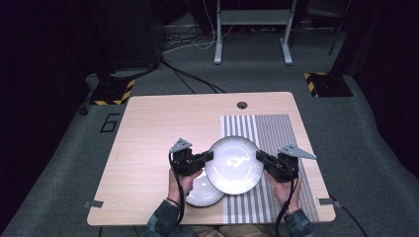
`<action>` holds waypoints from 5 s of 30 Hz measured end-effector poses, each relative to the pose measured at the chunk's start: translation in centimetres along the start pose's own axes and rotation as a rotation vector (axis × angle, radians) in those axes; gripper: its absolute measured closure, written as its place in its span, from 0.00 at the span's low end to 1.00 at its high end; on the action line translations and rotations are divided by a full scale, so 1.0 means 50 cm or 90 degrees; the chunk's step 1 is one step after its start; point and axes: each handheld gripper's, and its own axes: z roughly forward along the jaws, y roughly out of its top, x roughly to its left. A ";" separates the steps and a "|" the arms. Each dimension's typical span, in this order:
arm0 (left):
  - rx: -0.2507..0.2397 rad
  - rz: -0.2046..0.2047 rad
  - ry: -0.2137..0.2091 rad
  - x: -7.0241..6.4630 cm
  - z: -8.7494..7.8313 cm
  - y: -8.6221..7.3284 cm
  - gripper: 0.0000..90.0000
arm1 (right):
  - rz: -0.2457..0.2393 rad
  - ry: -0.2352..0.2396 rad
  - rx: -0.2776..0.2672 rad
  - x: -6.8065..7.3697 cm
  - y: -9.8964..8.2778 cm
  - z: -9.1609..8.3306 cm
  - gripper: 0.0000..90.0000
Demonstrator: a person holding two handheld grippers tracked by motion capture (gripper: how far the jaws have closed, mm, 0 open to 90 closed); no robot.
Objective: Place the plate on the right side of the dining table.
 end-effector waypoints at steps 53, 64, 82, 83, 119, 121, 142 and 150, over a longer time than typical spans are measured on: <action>0.037 0.000 -0.020 -0.026 0.135 0.047 0.93 | 0.043 -0.054 0.022 -0.114 0.025 -0.008 0.92; 0.051 -0.010 -0.023 -0.030 0.160 0.052 0.93 | 0.052 -0.063 0.027 -0.133 0.026 -0.009 0.92; 0.073 -0.028 -0.022 -0.028 0.188 0.053 0.93 | 0.056 -0.070 0.040 -0.158 0.024 -0.001 0.91; 0.074 -0.029 -0.019 -0.029 0.189 0.054 0.93 | 0.058 -0.069 0.040 -0.159 0.024 -0.001 0.91; 0.103 -0.069 -0.019 -0.023 0.242 0.054 0.93 | 0.070 -0.077 0.069 -0.206 0.030 0.018 0.91; 0.104 -0.069 -0.018 -0.023 0.244 0.053 0.93 | 0.068 -0.078 0.068 -0.207 0.029 0.019 0.91; 0.130 -0.074 0.019 -0.028 0.284 0.046 0.92 | 0.085 -0.083 0.090 -0.242 0.011 0.040 0.90; 0.136 -0.054 0.051 -0.038 0.294 0.042 0.91 | 0.087 -0.086 0.097 -0.250 0.002 0.048 0.90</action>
